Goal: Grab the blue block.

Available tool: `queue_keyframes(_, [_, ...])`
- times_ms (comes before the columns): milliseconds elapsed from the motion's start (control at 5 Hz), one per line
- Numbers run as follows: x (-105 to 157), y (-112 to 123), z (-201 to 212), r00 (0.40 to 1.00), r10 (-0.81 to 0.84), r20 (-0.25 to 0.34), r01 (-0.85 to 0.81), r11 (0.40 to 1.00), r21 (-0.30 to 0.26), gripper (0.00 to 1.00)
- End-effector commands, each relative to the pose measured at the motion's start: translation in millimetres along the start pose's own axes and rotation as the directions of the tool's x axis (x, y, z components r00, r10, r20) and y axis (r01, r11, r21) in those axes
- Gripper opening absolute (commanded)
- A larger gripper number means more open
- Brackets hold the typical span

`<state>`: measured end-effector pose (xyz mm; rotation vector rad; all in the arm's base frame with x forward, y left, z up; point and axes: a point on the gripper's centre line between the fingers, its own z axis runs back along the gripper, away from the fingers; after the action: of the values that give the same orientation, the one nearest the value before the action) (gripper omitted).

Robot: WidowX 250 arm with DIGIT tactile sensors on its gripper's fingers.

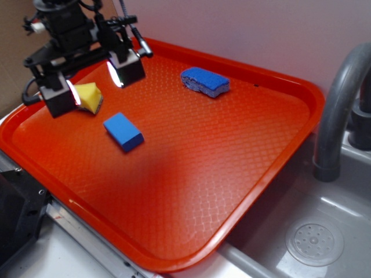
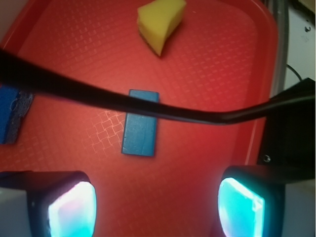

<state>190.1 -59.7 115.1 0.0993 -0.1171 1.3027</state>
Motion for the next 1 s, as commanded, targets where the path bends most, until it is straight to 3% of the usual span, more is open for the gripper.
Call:
queue_keyframes(0, [18.2,4.9,-20.0,0.999,0.025,0.042,-0.025,1.0,-0.008,1.0])
queue_keyframes(400, [24.8,10.5,-45.8,0.994,0.015,0.109,-0.016,1.0,0.007,1.0])
queue_keyframes(600, [27.3,4.7,-55.8,0.987,0.002,0.16,-0.005,1.0,0.02,1.0])
queue_keyframes(800, [33.4,-2.4,-63.9,0.985,0.001,0.174,-0.004,1.0,0.017,1.0])
